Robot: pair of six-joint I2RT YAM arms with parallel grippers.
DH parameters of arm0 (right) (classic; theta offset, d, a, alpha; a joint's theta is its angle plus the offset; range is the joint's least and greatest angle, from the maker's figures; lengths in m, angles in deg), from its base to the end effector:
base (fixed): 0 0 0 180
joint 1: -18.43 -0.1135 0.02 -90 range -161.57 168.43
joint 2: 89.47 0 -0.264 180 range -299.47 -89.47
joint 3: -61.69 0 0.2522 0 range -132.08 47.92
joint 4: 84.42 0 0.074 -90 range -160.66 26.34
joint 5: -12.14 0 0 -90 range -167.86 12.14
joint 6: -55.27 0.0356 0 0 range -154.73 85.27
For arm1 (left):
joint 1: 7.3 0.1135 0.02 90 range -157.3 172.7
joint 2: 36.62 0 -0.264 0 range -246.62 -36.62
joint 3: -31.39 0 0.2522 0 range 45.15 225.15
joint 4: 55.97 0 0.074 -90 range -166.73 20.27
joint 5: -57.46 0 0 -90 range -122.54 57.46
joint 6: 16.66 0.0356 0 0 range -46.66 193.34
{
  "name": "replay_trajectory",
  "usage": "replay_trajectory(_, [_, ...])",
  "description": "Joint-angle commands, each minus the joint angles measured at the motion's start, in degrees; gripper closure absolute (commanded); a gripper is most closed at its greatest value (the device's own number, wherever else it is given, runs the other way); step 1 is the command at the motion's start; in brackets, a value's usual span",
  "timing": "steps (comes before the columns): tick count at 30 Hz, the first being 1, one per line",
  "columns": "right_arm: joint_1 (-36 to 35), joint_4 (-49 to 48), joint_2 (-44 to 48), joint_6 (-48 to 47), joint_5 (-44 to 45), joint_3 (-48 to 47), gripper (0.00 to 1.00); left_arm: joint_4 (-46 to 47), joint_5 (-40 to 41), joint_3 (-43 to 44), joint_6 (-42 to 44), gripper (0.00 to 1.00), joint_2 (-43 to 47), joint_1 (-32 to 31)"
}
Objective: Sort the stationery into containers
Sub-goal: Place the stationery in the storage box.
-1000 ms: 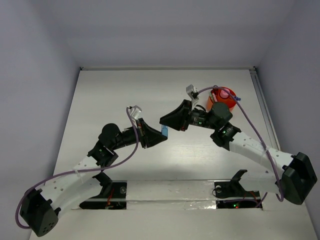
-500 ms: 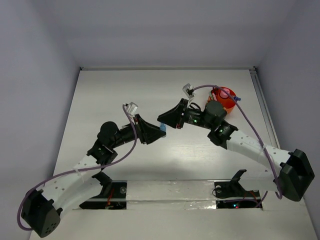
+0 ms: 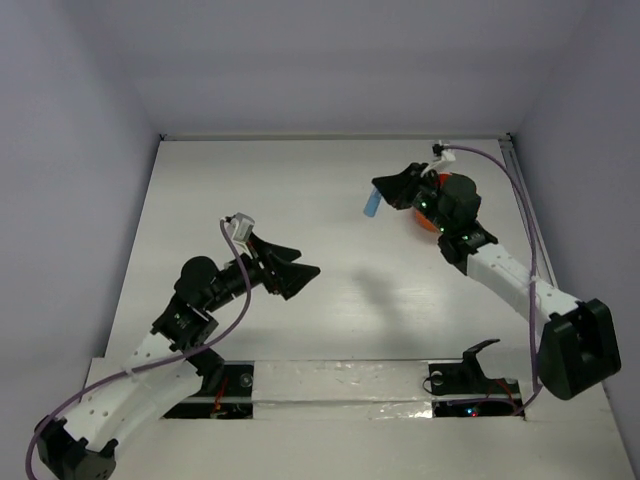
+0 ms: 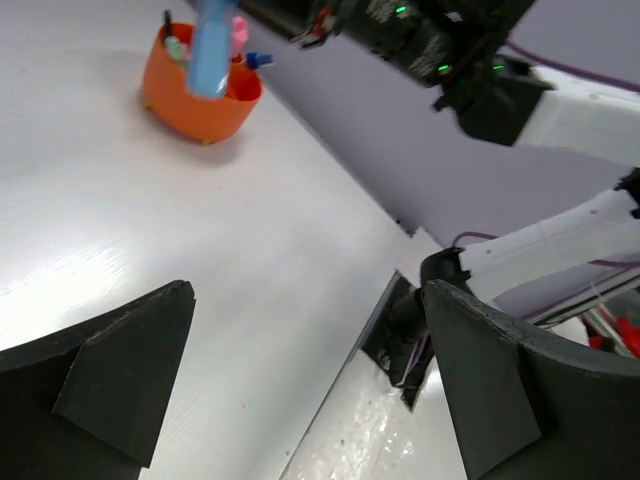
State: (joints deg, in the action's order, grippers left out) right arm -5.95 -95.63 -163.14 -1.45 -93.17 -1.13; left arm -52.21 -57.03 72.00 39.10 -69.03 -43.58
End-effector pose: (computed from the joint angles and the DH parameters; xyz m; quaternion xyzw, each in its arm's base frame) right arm 0.2710 0.1331 0.3201 -0.0400 0.7038 0.4213 0.5706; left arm 0.1129 -0.1011 0.3130 0.1757 0.6122 -0.5473 0.5429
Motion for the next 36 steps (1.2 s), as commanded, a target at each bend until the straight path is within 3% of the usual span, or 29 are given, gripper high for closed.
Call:
replay_trajectory(1, [2.4,5.44,7.04,-11.87,17.64,0.63,1.0,-7.92,4.18,4.6,4.08,0.01,1.99,-0.03])
replay_trajectory(6, [3.99,9.07,8.37,-23.94,33.91,0.19,1.0,-18.38,9.27,11.98,11.29,0.01,3.4,-0.03])
replay_trajectory(12, [5.92,4.5,1.79,-37.3,38.25,-1.56,1.0,-24.19,15.33,15.25,18.58,0.01,5.76,-0.03])
replay_trajectory(19, [5.92,-1.04,-6.66,-48.29,40.79,-3.23,1.0,-24.81,19.39,14.55,19.65,0.01,8.84,-0.03])
replay_trajectory(27, [6.45,-9.03,-13.77,-53.31,40.27,-2.53,1.0,-25.16,19.83,14.28,19.74,0.01,9.64,0.5])
replay_trajectory(36, [6.98,-17.11,-16.33,-51.29,40.44,1.41,1.0,-25.17,20.01,14.28,19.82,0.01,9.9,1.03])
